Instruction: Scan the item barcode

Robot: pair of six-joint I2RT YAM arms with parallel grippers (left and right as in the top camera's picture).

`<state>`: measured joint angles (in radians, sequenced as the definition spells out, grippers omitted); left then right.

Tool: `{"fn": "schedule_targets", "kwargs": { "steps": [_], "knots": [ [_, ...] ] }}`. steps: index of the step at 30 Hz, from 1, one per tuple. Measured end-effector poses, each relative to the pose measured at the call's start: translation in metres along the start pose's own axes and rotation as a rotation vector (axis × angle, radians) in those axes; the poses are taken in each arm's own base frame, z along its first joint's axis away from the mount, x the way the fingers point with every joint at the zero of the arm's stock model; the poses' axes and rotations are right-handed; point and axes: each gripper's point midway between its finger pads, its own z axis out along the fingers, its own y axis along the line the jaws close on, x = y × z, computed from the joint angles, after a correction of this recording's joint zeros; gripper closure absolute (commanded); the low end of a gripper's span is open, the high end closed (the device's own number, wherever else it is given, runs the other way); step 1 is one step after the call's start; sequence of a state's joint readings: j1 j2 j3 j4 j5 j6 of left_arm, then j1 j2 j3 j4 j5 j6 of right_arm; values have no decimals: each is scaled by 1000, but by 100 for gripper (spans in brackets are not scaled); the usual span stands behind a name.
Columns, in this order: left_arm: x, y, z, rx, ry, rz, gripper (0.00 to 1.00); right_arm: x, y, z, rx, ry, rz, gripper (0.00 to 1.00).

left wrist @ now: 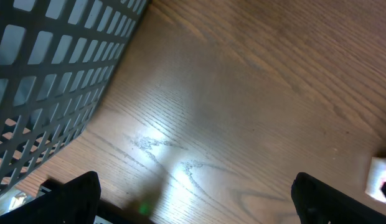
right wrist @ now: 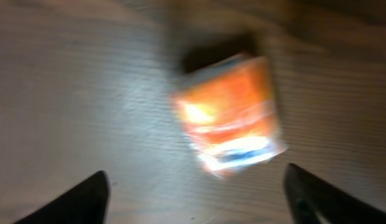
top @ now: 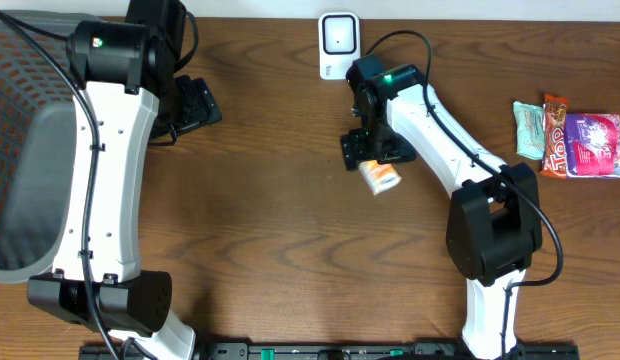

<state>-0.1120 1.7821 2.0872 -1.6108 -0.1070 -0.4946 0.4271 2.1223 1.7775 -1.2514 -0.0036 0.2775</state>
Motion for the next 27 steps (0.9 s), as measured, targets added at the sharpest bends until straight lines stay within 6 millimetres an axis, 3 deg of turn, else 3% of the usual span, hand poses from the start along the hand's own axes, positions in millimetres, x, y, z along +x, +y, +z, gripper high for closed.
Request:
{"fn": "schedule_targets", "kwargs": {
  "steps": [6, 10, 19, 24, 27],
  "knots": [
    [0, 0, 0, 0, 0, 0, 2, -2, -15, -1, 88, -17, -2, 45],
    [0, 0, 0, 0, 0, 0, 2, -3, -13, 0, 81, -20, -22, 44],
    [0, 0, 0, 0, 0, 0, 2, 0, 18, 1, 85, -46, -130, 45],
    [0, 0, 0, 0, 0, 0, 2, 3, 33, 20, 107, -53, -179, 51],
    [0, 0, 0, 0, 0, 0, 2, 8, 27, 40, 144, -47, -187, 58]
  ]
}}
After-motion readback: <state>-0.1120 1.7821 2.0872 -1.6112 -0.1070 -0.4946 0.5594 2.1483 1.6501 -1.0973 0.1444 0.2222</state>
